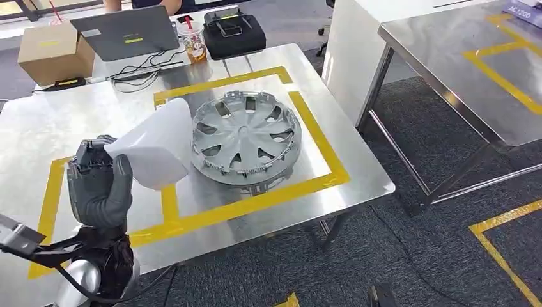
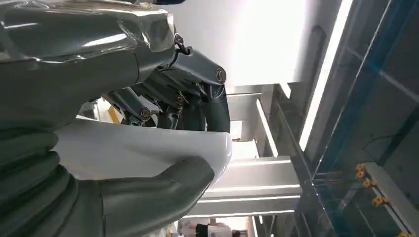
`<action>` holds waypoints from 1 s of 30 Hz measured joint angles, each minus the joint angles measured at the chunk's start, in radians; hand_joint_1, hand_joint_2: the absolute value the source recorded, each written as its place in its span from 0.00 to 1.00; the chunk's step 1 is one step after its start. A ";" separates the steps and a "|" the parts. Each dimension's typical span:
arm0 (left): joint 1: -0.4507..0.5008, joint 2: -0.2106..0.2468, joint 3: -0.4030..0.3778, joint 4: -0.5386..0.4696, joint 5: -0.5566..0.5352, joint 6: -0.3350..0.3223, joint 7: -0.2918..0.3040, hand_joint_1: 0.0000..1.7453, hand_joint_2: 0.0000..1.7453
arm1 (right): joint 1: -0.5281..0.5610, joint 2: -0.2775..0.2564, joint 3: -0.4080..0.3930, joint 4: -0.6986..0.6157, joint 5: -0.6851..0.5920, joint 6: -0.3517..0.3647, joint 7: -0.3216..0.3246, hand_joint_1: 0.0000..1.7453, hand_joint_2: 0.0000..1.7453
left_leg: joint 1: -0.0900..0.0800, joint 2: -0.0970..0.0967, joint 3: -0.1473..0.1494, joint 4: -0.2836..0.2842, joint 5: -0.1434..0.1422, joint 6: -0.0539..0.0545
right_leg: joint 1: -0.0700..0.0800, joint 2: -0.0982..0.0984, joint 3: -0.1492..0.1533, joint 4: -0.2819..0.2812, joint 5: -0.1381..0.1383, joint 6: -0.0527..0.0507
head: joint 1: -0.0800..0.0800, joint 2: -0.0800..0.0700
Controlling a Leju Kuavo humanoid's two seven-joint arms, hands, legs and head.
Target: Take the parts from the cabinet and place them on the table.
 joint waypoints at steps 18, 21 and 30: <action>0.012 0.004 0.003 -0.006 -0.002 0.009 -0.003 1.00 1.00 | 0.006 0.003 0.002 0.000 0.010 0.002 0.002 0.00 0.00 | 0.004 -0.013 0.116 -0.248 0.138 0.043 | -0.004 -0.008 -0.167 0.335 -0.134 0.042 | 0.006 0.000; 0.011 0.004 -0.002 -0.006 -0.002 0.014 -0.003 1.00 1.00 | 0.006 0.001 0.002 0.000 0.006 -0.001 0.000 0.00 0.00 | 0.002 -0.031 0.117 -0.242 0.134 0.039 | -0.004 0.000 -0.043 0.066 -0.022 0.057 | 0.007 0.000; 0.000 0.008 -0.008 -0.006 -0.002 0.020 -0.003 1.00 1.00 | 0.007 0.003 0.002 -0.001 0.001 -0.002 -0.002 0.00 0.00 | 0.007 0.000 0.022 -0.043 0.018 -0.004 | -0.004 0.000 -0.009 0.008 0.000 0.006 | -0.003 0.000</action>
